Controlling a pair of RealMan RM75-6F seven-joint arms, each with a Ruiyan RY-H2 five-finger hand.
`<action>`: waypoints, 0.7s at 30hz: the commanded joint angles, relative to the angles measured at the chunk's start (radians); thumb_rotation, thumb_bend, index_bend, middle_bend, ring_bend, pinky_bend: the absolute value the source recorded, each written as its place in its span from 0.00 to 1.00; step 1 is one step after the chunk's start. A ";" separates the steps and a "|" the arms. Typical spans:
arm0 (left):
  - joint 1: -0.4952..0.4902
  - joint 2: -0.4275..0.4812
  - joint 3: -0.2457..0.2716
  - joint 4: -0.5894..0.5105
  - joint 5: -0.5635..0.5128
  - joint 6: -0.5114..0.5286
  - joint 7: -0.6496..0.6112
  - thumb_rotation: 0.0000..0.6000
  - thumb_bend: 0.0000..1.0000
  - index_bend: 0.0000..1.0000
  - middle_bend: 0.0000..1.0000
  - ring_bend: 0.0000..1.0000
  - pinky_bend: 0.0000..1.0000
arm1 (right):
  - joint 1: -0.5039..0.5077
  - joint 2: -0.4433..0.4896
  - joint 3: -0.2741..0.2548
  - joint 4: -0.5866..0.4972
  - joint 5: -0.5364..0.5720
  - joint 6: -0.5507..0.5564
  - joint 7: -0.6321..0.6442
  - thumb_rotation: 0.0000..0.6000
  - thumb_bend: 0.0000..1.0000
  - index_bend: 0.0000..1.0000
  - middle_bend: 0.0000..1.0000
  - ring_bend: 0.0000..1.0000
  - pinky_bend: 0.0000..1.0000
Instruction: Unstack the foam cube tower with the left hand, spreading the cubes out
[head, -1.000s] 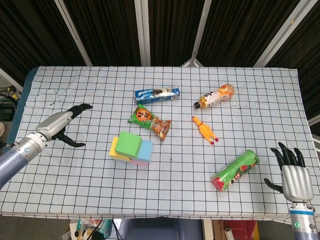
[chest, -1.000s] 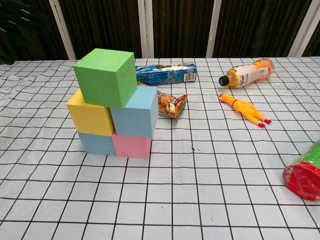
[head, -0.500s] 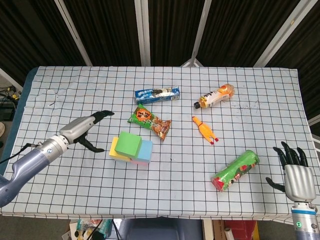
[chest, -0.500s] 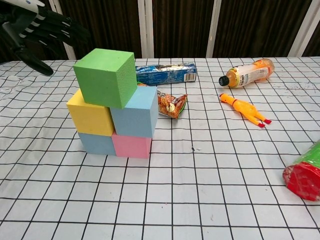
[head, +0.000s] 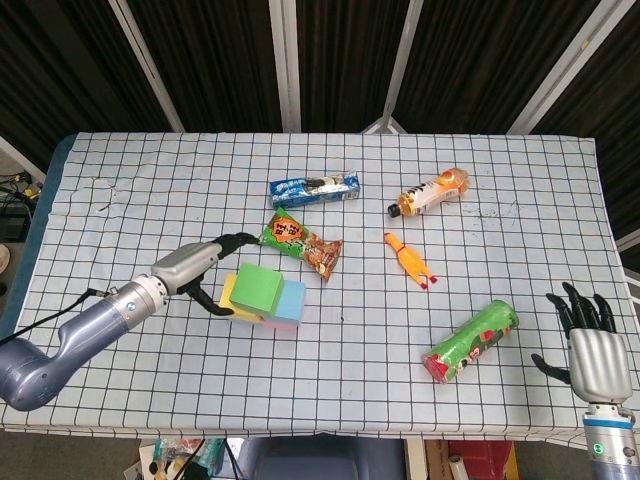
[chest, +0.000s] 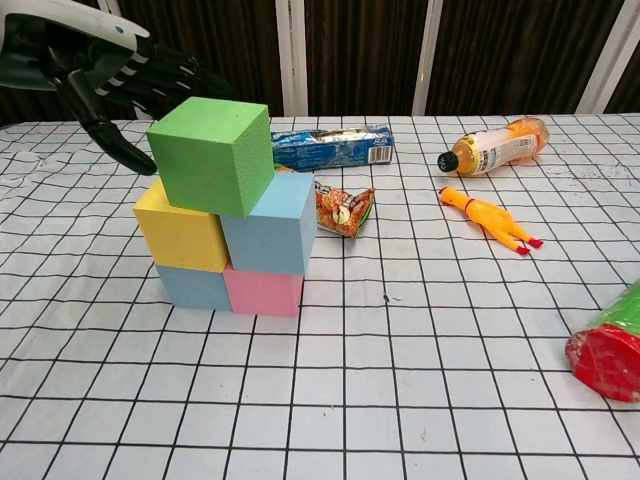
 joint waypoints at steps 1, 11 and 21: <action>-0.018 -0.026 0.006 0.008 -0.022 0.007 0.021 1.00 0.04 0.05 0.02 0.01 0.17 | 0.000 0.001 0.001 0.001 0.001 0.000 0.004 1.00 0.00 0.20 0.09 0.16 0.07; -0.011 -0.079 0.007 0.015 -0.038 0.166 0.136 1.00 0.23 0.24 0.37 0.21 0.31 | -0.002 0.007 0.004 0.004 0.001 0.001 0.036 1.00 0.00 0.22 0.09 0.17 0.07; 0.000 -0.082 0.012 -0.013 -0.100 0.257 0.219 1.00 0.27 0.37 0.46 0.24 0.32 | -0.002 0.011 0.003 -0.001 0.005 -0.004 0.042 1.00 0.00 0.22 0.09 0.18 0.07</action>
